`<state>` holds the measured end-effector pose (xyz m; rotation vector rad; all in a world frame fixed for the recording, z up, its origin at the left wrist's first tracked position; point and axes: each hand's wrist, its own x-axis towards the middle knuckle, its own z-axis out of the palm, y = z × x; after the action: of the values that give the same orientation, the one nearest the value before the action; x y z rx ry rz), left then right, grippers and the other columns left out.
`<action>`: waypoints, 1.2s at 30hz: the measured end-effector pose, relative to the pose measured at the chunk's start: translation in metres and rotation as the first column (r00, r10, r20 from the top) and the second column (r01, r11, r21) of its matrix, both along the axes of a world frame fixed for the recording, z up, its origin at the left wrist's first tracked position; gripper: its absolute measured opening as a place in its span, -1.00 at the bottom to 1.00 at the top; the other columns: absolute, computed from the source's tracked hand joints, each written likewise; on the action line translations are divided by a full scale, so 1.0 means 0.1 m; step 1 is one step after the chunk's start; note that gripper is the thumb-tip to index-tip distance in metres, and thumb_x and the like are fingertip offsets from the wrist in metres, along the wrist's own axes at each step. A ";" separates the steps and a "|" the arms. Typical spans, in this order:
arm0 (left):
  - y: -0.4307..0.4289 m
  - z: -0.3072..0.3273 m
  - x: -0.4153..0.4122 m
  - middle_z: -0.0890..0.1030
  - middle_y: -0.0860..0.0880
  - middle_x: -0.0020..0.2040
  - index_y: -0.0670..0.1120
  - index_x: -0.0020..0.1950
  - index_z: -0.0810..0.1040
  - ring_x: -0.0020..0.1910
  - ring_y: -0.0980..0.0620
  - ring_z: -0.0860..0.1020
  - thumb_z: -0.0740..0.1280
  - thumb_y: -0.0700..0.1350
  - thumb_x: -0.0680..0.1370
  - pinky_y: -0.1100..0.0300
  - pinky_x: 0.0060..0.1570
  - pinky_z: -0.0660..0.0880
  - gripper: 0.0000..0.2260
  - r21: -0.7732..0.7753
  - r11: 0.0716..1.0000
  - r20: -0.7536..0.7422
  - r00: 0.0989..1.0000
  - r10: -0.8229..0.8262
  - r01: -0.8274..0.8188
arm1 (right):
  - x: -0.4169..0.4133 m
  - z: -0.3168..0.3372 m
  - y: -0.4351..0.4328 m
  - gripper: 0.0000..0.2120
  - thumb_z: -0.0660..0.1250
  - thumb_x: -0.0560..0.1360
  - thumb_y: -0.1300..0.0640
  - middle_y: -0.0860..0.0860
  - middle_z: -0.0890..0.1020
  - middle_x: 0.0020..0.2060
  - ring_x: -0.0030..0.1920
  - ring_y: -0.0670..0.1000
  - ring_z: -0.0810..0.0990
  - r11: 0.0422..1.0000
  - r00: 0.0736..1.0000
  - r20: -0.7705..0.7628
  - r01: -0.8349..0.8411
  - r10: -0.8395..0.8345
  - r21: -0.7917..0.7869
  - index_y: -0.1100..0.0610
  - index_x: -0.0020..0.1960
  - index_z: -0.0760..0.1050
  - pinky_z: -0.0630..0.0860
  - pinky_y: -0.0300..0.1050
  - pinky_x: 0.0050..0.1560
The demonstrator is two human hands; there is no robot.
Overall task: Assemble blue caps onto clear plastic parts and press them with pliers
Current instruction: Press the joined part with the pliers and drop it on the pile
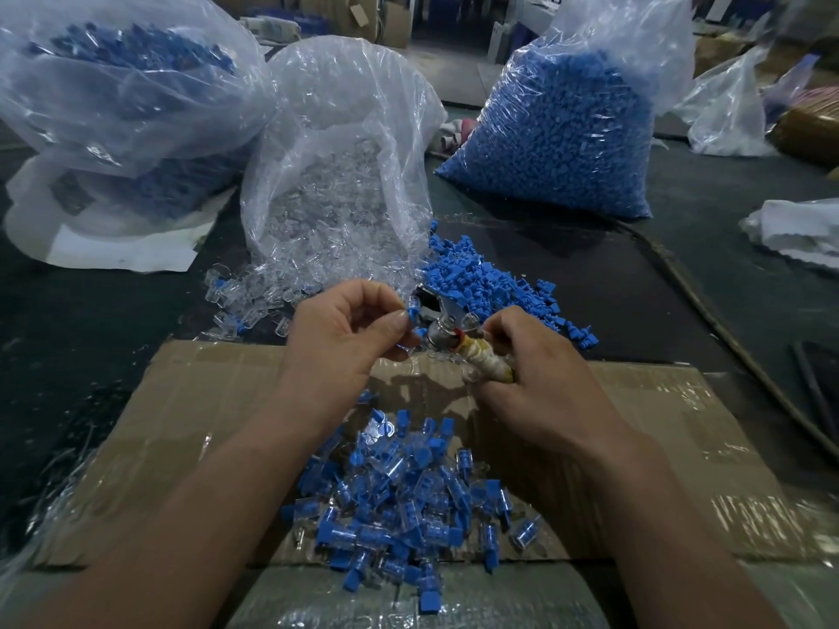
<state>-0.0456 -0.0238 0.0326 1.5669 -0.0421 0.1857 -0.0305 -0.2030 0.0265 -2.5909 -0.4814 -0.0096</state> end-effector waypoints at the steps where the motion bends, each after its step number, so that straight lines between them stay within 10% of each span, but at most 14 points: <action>1: 0.00 0.00 0.00 0.58 -0.07 -0.34 -0.14 -0.23 0.52 -0.42 0.17 0.57 0.31 -0.37 0.45 0.37 -0.38 0.51 -0.85 0.002 1.000 0.001 1.000 0.003 -0.003 | 0.00 0.00 0.00 -0.73 0.37 0.39 0.10 -0.17 0.39 -0.19 -0.19 -0.20 0.36 1.000 1.000 0.001 -0.001 0.001 -0.003 -0.05 -0.07 0.29 0.23 -0.27 -0.29; 36: 0.00 -0.02 -0.04 0.57 0.03 -0.39 -0.06 -0.26 0.51 -0.42 0.23 0.56 0.33 -0.36 0.45 0.43 -0.36 0.48 -0.79 0.201 0.975 0.097 0.992 0.078 -0.096 | 0.01 0.00 0.04 -0.77 0.38 0.37 0.14 -0.21 0.39 -0.30 -0.27 -0.23 0.33 0.999 0.998 0.059 -0.027 0.029 -0.026 -0.07 -0.14 0.35 0.22 -0.34 -0.27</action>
<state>-0.0498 -0.0235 0.0303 1.7676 -0.0639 0.3283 -0.0297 -0.1992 0.0266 -2.6144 -0.5427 -0.0709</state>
